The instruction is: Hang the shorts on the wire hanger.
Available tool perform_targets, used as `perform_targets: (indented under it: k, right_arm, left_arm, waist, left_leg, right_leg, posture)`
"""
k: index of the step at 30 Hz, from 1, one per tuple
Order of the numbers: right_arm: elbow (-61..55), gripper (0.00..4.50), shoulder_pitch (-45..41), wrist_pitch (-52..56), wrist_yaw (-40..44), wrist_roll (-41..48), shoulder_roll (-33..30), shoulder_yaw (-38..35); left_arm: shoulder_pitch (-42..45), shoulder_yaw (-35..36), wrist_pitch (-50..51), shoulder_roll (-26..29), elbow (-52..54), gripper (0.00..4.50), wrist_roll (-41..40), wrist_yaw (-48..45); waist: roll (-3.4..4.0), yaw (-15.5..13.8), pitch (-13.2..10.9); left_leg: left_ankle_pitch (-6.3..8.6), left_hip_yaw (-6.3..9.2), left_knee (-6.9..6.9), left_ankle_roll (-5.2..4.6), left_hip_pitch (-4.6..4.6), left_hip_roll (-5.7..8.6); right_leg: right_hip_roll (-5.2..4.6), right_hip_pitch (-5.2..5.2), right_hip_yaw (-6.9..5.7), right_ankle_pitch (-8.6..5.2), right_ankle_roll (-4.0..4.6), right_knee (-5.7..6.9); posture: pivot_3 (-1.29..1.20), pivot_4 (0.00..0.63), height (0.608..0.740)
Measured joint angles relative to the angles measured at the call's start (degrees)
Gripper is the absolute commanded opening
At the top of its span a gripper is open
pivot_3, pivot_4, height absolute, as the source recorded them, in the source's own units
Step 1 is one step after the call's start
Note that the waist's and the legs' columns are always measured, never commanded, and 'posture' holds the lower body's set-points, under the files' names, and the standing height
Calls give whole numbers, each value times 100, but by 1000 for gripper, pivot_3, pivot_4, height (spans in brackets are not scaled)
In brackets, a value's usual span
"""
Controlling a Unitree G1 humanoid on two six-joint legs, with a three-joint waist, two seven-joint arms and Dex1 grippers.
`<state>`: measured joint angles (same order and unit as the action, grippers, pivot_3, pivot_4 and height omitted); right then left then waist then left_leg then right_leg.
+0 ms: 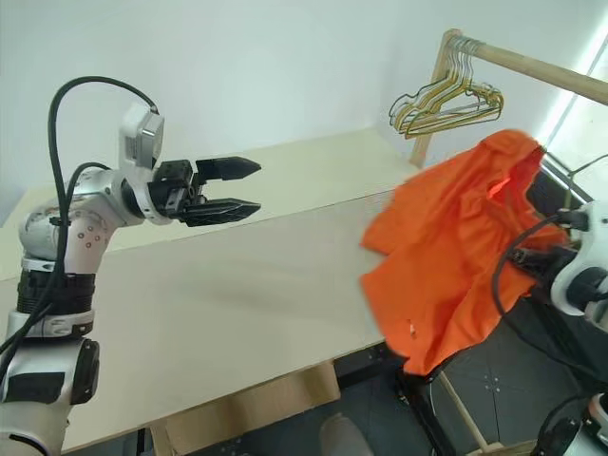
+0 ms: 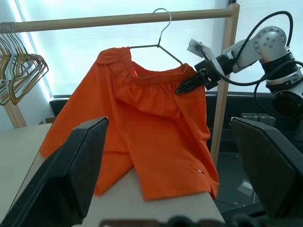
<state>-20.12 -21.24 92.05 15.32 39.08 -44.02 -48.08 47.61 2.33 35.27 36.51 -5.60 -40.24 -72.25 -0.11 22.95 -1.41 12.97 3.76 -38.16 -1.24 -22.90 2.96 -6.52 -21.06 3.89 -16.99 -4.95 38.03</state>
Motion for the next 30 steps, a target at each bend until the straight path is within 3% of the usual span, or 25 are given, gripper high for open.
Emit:
perform_targets:
  k: [8, 20, 30]
  right_arm:
    - [563, 0, -513, 0, -1024, -59, -76, -516]
    - [1674, 0, -1966, 0, -2881, -1164, 365, -1160]
    - [2151, 0, -2448, -1, -3418, -1868, 470, -1361]
  left_arm:
    - [50, 0, -3, -24, -30, 4472, 51, -65]
    - [53, -1, 30, -43, -16, 4472, 50, -94]
    - [50, -2, 122, -40, 66, 4472, 49, -97]
  waist:
    - [1, 164, 0]
    - [5, 222, 3]
    - [4, 232, 3]
  left_leg:
    - [0, -7, 3, -1, 11, -3]
    - [-1, -17, 10, -3, 29, -5]
    - [3, -21, 27, -8, 75, -6]
  right_leg:
    - [2, 9, 4, -1, -1, -1]
    - [1, 30, 10, -1, -2, -7]
    - [2, 90, 6, -2, -4, -44]
  posture:
    - [-455, 0, 740]
    - [-450, 0, 740]
    - [-439, 0, 740]
